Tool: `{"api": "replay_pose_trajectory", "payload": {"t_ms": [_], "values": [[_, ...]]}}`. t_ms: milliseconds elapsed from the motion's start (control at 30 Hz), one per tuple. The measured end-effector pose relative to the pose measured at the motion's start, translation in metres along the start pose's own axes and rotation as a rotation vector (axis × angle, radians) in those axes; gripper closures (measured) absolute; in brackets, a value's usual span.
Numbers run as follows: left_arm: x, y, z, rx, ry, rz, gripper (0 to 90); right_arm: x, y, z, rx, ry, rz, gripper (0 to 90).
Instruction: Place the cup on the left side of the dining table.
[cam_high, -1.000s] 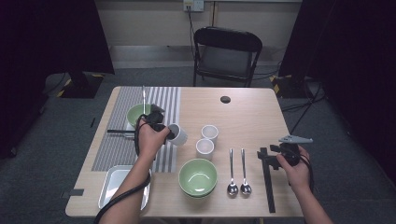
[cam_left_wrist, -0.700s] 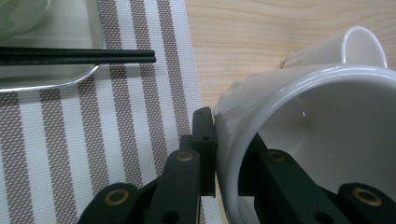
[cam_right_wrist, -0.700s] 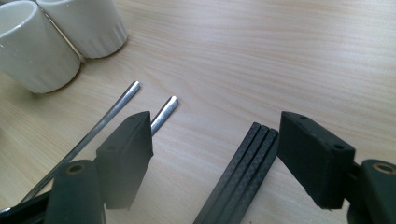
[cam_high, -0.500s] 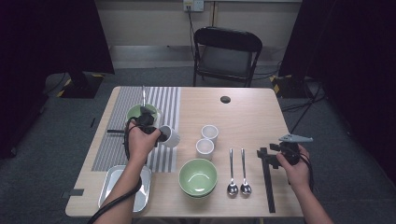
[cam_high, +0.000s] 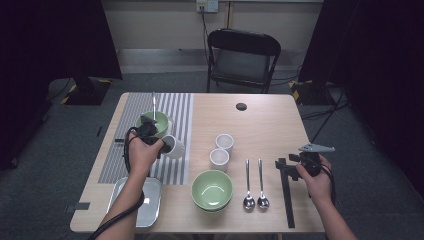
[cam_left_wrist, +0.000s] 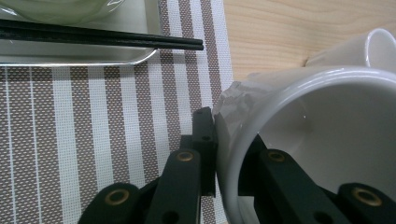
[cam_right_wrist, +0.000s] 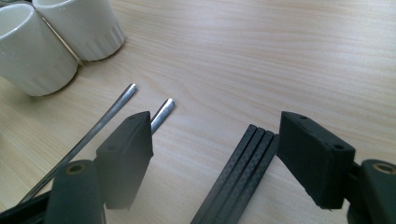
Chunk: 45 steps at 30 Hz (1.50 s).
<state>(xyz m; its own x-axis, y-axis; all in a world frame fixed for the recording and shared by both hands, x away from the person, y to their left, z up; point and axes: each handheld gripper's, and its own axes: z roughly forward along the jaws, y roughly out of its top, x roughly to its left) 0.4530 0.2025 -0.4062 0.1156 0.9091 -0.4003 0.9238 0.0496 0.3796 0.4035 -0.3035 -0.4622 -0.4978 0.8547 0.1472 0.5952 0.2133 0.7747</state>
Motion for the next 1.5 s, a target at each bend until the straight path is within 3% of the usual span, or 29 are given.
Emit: {"api": "replay_pose_trajectory", "payload": {"t_ms": [433, 1033, 1500], "values": [[0.004, 0.002, -0.006, -0.003, 0.006, 0.009, 83.5, 0.0, -0.003, -0.001, 0.005, -0.001, 0.004, 26.1], [0.028, -0.001, -0.011, -0.012, 0.038, -0.036, 83.6, 0.002, -0.004, 0.003, 0.019, -0.002, -0.013, 26.0], [0.043, -0.005, -0.006, -0.003, 0.061, -0.067, 83.7, 0.0, -0.003, 0.001, 0.014, -0.007, -0.021, 26.1]]}}
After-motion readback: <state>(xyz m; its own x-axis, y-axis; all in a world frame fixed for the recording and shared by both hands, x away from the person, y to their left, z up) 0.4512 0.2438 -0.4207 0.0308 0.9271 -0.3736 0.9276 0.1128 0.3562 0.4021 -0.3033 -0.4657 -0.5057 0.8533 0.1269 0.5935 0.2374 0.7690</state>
